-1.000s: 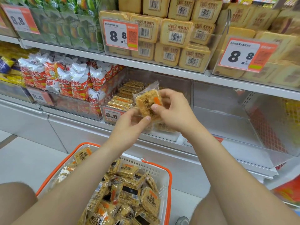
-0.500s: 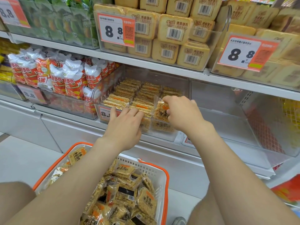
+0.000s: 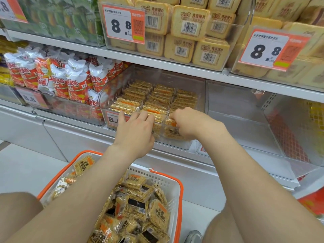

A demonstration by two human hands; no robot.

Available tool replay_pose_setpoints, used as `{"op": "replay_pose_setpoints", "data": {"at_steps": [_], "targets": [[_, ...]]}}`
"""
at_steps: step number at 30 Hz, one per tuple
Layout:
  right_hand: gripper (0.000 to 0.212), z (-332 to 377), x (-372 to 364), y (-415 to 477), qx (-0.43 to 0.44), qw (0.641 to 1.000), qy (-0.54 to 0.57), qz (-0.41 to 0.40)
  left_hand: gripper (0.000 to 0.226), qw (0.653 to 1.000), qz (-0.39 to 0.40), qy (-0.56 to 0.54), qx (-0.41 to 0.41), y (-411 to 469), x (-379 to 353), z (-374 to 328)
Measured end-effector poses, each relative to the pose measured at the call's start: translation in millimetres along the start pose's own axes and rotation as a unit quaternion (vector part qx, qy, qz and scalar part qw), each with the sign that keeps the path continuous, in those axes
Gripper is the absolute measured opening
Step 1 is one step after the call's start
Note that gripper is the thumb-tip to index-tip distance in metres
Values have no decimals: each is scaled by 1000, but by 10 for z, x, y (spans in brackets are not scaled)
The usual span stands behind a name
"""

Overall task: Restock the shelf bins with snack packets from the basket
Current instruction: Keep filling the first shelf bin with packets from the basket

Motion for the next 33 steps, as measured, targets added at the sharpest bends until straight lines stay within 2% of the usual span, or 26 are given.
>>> {"op": "replay_pose_setpoints", "data": {"at_steps": [2,5,7,9,13,16,18,22,26,28,31,33], "targets": [[26,-26,-25,-12,-5,1000,21,-13,32,1000,2,-5,-1,-4,-18,-6],[26,-74,49,-71,-7,994,19,-106,32,1000,3,-27,-9,3,-40,1],[25,-60,91,-107,-9,990,25,-135,34,999,3,-31,-22,12,-44,10],[25,2,90,-104,-1,994,12,-110,36,999,5,-32,-31,20,-34,30],[39,113,19,-102,15,999,8,-29,40,999,5,-27,-44,13,-26,64],[35,96,2,-133,-1,999,19,-41,42,999,-5,-23,-42,7,-43,78],[25,80,-31,-137,-7,997,16,-69,43,999,-5,-18,-29,6,-66,78],[43,33,-71,-120,13,998,40,-35,51,999,8,-23,-23,2,-59,39],[46,-18,-93,-136,5,997,62,-36,62,998,25,-46,-47,5,-4,105],[40,8,-70,-157,-18,994,62,-89,63,995,3,-86,-51,-9,-4,160],[32,170,-6,-208,-31,975,96,-196,51,984,-108,-131,-55,-92,11,197],[31,320,-30,-234,2,974,138,-180,37,977,-162,-130,-48,-152,5,249]]}}
Point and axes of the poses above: each hand's wrist, its own y-axis towards the middle knuckle, its own x-axis out of the back of the hand, z = x × y, the point moved 2 cm from there along y, towards the middle knuckle, and after that the axes turned 5 degrees about x, right-handed, at the moved point
